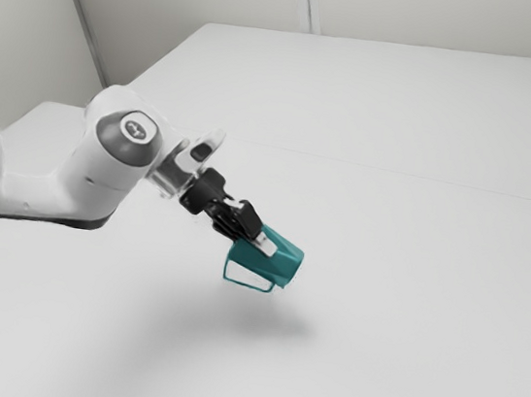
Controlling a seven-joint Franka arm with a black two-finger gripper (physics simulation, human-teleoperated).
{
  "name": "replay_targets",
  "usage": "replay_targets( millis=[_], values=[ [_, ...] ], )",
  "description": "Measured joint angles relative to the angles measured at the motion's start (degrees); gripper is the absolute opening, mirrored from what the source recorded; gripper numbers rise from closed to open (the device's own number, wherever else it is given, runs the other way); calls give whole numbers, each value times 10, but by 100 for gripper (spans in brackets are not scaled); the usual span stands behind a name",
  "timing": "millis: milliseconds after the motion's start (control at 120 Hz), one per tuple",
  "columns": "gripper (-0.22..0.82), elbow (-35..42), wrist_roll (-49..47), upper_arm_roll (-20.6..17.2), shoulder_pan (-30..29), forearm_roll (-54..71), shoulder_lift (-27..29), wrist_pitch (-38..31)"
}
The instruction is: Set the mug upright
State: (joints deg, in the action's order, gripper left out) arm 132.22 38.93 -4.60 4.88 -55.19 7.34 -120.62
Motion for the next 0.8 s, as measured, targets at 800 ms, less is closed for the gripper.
replay_targets(
  millis=[800],
  values=[
    [-18, -174, -260, 26, -19, 597, -163, 37]
  ],
)
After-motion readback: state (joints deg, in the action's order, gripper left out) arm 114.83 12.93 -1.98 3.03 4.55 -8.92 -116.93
